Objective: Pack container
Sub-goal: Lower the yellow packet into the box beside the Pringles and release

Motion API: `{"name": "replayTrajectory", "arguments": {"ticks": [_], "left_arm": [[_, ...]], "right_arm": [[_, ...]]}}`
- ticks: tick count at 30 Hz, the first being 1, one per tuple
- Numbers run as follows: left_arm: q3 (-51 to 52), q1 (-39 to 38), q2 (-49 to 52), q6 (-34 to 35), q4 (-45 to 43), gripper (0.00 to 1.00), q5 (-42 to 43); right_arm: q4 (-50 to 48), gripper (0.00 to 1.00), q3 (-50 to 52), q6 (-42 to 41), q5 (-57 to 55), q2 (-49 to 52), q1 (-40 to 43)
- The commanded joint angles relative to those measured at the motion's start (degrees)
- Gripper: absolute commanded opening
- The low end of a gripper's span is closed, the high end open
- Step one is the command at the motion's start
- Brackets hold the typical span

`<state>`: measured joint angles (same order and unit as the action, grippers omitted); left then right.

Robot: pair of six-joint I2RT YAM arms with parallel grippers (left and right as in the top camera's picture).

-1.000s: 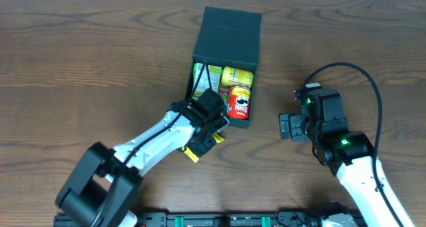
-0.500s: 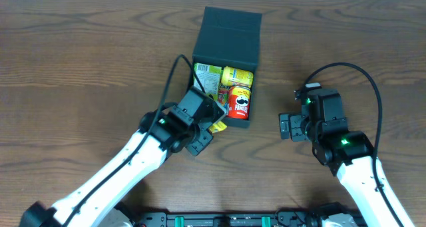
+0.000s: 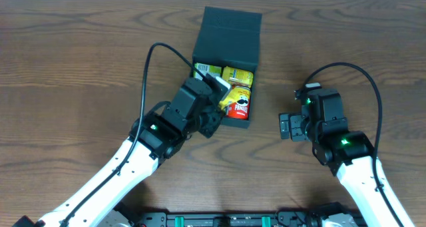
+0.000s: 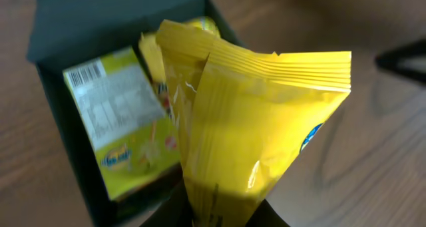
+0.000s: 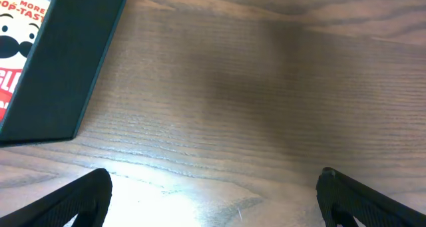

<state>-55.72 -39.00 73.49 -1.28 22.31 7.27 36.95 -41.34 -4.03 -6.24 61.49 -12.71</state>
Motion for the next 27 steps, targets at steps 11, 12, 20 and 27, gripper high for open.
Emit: {"name": "replayTrajectory", "arguments": {"ticks": [11, 12, 20, 27], "left_arm": [[-0.66, 0.17, 7.93, 4.72, -12.52, 0.2, -2.51], [-0.66, 0.17, 9.05, 4.74, -13.57, 0.2, -3.37], [-0.66, 0.17, 15.56, 6.05, -18.27, 0.22, -3.89], [-0.66, 0.17, 19.71, 8.13, -18.32, 0.22, -4.66]], "right_arm": [[-0.04, 0.99, 0.2, 0.46, -0.59, 0.02, 0.31], [-0.04, 0.99, 0.2, 0.46, -0.59, 0.02, 0.31], [-0.04, 0.99, 0.2, 0.46, -0.61, 0.02, 0.31], [-0.04, 0.99, 0.2, 0.46, -0.59, 0.02, 0.31]]}}
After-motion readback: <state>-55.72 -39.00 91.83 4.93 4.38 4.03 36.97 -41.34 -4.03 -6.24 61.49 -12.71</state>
